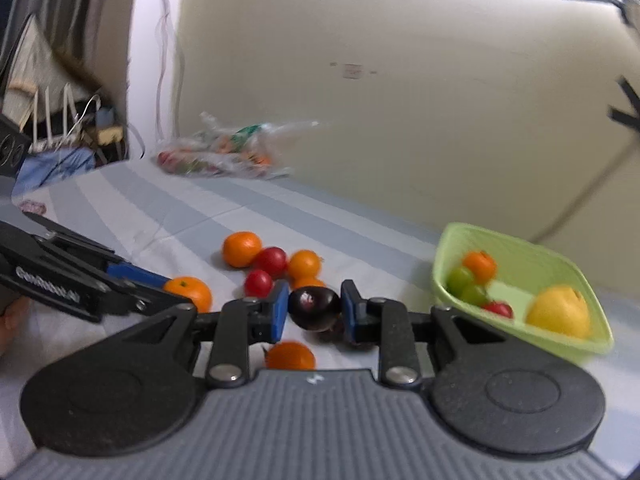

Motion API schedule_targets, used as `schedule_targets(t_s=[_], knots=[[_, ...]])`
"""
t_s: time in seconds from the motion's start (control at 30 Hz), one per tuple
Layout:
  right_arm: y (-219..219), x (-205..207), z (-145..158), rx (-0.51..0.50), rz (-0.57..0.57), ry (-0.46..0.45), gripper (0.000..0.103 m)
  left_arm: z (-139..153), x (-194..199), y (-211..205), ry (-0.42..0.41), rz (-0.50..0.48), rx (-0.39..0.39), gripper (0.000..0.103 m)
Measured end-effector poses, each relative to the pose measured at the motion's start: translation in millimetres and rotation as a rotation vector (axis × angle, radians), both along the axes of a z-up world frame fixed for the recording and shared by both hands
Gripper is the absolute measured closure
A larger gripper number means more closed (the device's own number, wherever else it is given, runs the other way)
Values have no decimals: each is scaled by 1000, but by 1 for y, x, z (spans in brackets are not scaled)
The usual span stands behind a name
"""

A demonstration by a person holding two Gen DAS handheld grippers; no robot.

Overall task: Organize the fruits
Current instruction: 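Grasp a mandarin orange with the left gripper while the right grasps a dark purple tomato, then lower the orange and dark tomato into the basket and open both grippers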

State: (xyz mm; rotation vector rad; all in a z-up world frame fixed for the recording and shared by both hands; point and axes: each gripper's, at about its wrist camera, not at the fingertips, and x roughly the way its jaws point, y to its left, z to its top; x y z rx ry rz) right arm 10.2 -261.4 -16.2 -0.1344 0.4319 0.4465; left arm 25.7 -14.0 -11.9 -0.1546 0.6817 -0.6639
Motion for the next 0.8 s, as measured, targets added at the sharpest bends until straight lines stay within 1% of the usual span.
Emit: schedule_targets(t_s=[0.13,0.27,0.47,0.53,0.63,0.8], knots=[[-29,-17,-7,76,-96,34,72,5,-13,-8,-3,-57,-33,66],[-51,-33,-16,149,-163,76,72,3,-25,-22,3,-119,-34,66],[-62,-40,-21,165,-205,89,72,-1,-31,-42,25,-169,-18,66],[-66,-40,-17,168,-206,71,72,3,-28,-48,18,-179,-15,66],[-72,-36,-8,166,-216,18,72,15,-18,-55,0,-185,-29,66],[-86,-17,8,150,-239,-73,72,35,17,-75,-32,-186,-50,66]])
